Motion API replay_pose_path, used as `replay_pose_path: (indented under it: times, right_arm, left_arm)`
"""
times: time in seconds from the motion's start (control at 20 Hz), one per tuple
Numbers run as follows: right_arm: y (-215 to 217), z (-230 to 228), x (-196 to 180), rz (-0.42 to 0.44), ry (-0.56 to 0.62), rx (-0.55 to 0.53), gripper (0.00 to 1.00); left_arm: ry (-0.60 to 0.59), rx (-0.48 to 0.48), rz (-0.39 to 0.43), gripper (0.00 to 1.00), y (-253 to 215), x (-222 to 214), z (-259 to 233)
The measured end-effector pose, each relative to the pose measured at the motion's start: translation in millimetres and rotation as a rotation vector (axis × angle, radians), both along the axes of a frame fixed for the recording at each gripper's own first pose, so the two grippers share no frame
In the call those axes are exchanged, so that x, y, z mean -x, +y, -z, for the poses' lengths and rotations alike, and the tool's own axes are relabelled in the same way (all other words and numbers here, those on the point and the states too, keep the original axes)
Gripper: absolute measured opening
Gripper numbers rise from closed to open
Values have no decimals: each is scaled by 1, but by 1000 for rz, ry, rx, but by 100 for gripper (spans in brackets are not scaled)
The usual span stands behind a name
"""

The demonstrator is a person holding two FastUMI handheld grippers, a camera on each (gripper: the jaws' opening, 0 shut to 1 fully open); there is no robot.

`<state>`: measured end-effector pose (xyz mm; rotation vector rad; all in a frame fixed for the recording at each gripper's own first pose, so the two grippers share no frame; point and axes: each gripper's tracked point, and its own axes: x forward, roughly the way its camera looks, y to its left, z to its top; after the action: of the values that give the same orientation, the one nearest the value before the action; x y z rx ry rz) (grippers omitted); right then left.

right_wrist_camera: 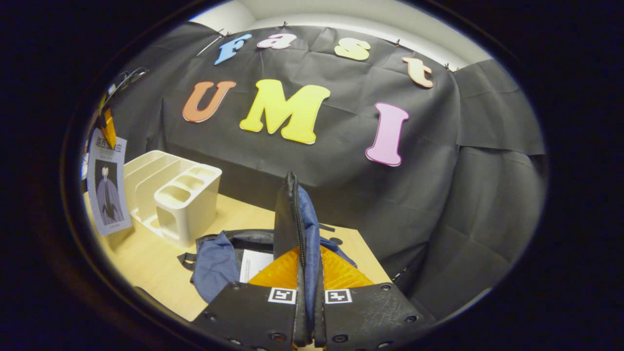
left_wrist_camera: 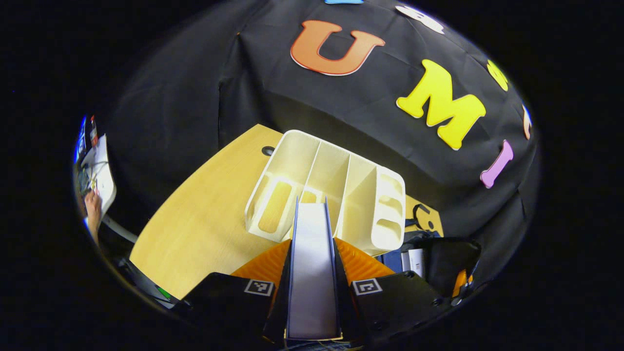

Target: Open the schoolbag, grab two books from the bookshelf and put them into the schoolbag.

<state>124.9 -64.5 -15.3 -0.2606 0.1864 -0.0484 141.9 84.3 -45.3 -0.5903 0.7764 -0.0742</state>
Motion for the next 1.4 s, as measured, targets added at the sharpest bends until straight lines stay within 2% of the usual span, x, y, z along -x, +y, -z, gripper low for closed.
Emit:
replay_pose_path:
  times: [0.4, 0.55, 0.6, 0.65, 0.7, 0.75, 0.95, 1.05, 1.15, 1.4]
  right_arm:
    - [0, -3, 2, 13, 10, 10, 7]
    - [0, -5, 0, 13, 14, 16, 7]
    - [0, -5, 0, 10, 16, 21, 4]
    - [1, -5, -1, 1, 23, 32, 7]
    - [1, -6, -2, -2, 31, 51, 3]
    - [-1, -9, -3, -7, 28, 68, 7]
    - [-6, -20, -4, -26, 16, 82, 7]
    - [-9, -23, -5, -39, 11, 78, 7]
    - [-14, -27, -8, -47, 2, 70, 7]
    - [-21, -36, -11, -72, -16, 55, 7]
  left_arm:
    - [-81, 411, -70, 44, -42, 38, 3]
    - [-116, 547, -99, 44, -63, 39, -1]
    - [-131, 586, -100, 44, -73, 38, -5]
    - [-146, 619, -98, 43, -82, 37, -7]
    - [-155, 645, -95, 44, -93, 34, -7]
    - [-155, 667, -89, 44, -104, 32, -7]
    - [-161, 791, -24, 44, -163, 14, -15]
    - [-155, 824, -7, 44, -190, -1, -15]
    - [-173, 815, -4, 44, -212, -18, -15]
    - [-223, 781, -55, 44, -252, -55, -9]
